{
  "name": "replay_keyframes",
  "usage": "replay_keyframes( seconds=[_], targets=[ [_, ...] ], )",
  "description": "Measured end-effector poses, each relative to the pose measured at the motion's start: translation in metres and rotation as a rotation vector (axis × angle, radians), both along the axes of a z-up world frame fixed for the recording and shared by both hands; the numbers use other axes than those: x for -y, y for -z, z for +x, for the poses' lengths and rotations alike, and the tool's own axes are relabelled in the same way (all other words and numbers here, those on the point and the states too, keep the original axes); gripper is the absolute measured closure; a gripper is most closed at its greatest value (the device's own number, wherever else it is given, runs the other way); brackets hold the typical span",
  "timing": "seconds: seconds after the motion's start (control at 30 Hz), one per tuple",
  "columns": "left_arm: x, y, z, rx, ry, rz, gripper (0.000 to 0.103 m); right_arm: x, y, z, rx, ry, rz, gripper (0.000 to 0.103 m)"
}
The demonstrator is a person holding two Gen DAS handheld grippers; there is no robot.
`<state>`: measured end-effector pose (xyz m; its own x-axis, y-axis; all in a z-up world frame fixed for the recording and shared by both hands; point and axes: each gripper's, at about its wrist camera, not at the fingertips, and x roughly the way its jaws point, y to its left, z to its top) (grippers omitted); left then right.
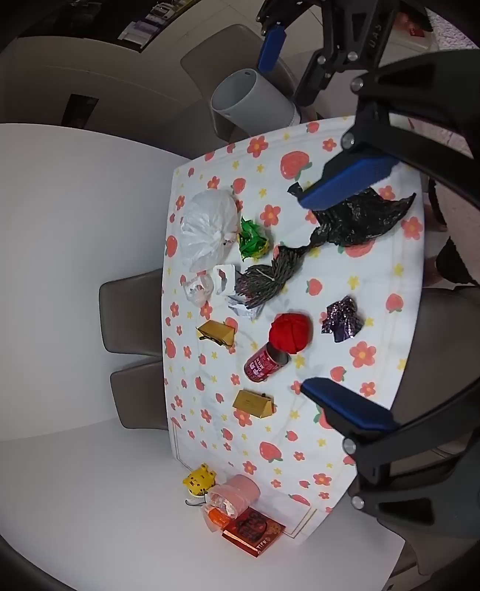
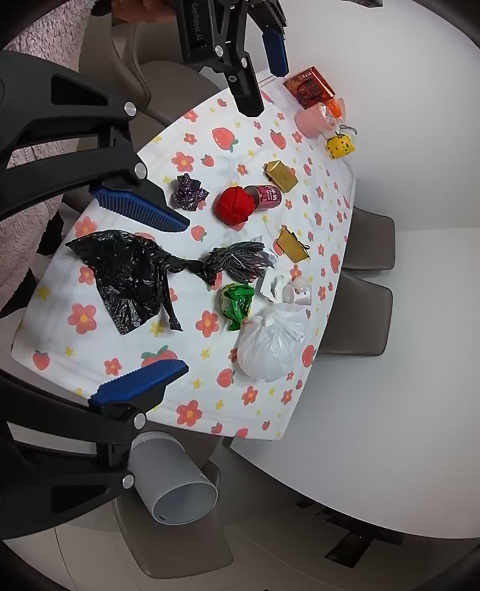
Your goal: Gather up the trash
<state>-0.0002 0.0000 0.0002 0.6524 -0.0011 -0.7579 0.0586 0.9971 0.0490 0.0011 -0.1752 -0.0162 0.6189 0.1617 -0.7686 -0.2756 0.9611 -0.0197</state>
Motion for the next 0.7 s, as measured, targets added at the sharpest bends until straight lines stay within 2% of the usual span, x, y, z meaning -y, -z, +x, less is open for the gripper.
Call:
replay_keyframes(
  seconds=[0.7],
  targets=[
    [-0.0002, 0.0000, 0.0003, -0.003, -0.004, 0.006, 0.011, 0.0013, 0.0001, -0.0003, -0.002, -0.001, 0.004, 0.034]
  ],
)
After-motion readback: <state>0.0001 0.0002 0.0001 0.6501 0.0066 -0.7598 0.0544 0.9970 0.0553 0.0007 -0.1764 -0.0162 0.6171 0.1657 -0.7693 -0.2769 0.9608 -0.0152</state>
